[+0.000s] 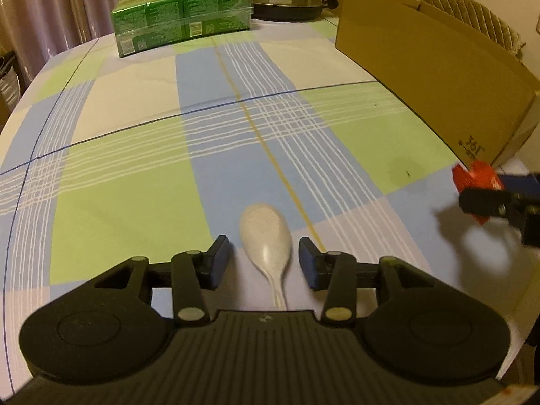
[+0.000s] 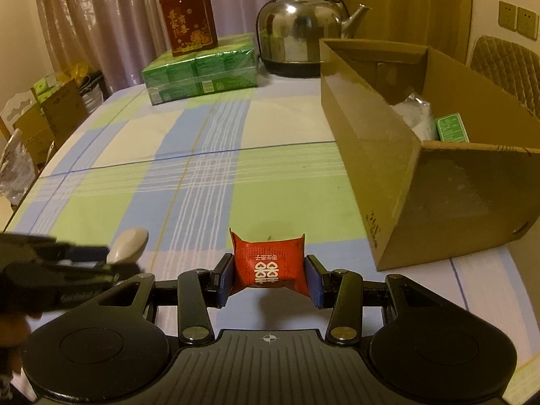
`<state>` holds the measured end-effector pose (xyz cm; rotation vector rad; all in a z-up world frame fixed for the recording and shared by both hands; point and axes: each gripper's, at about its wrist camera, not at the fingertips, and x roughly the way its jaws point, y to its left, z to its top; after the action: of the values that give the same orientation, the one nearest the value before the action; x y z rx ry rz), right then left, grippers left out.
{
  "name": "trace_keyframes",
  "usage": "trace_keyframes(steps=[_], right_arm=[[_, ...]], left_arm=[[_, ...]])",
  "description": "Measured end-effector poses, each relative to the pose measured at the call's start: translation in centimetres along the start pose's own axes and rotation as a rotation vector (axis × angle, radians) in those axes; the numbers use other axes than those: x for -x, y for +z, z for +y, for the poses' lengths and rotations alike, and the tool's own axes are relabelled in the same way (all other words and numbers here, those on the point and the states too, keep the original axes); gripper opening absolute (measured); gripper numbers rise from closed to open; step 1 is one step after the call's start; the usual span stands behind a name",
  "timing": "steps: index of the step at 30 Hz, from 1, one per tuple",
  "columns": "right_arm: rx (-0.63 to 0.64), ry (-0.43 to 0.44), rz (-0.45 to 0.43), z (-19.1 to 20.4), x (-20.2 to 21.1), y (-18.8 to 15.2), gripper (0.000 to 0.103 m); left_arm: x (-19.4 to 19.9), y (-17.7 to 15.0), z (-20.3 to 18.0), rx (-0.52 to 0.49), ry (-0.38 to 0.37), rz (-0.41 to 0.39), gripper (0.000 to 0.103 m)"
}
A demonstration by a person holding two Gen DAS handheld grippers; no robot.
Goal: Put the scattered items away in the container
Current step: 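Carry the spoon and red candy over the cardboard box with both tools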
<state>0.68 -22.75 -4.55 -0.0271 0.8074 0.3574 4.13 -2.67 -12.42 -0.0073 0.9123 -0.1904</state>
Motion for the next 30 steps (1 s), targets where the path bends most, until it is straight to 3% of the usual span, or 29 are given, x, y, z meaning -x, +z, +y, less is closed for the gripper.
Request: trace_keyframes(steps=[6,8,10,11,30], right_arm=[[-0.005,0.008,-0.003,0.1,0.0,0.0,0.042],[-0.004,0.012,-0.005,0.2,0.1,-0.1,0.042],[-0.004,0.014,-0.007,0.2,0.2,-0.1,0.041],[-0.005,0.013,-0.008,0.2,0.2,-0.1,0.042],[0.009,0.037,-0.092,0.7,4.0,1.5,0.042]], left_arm=[[1.1,-1.3,-0.3,0.037,0.0,0.009,0.036],[1.2,-1.3,-0.2,0.046,0.002,0.013,0.028],[1.2,-1.2,0.1,0.055,0.008,0.02,0.007],[1.2,-1.1,0.3,0.061,0.007,0.026,0.005],[6.2,-0.1,-1.0,0.044,0.007,-0.033,0.004]])
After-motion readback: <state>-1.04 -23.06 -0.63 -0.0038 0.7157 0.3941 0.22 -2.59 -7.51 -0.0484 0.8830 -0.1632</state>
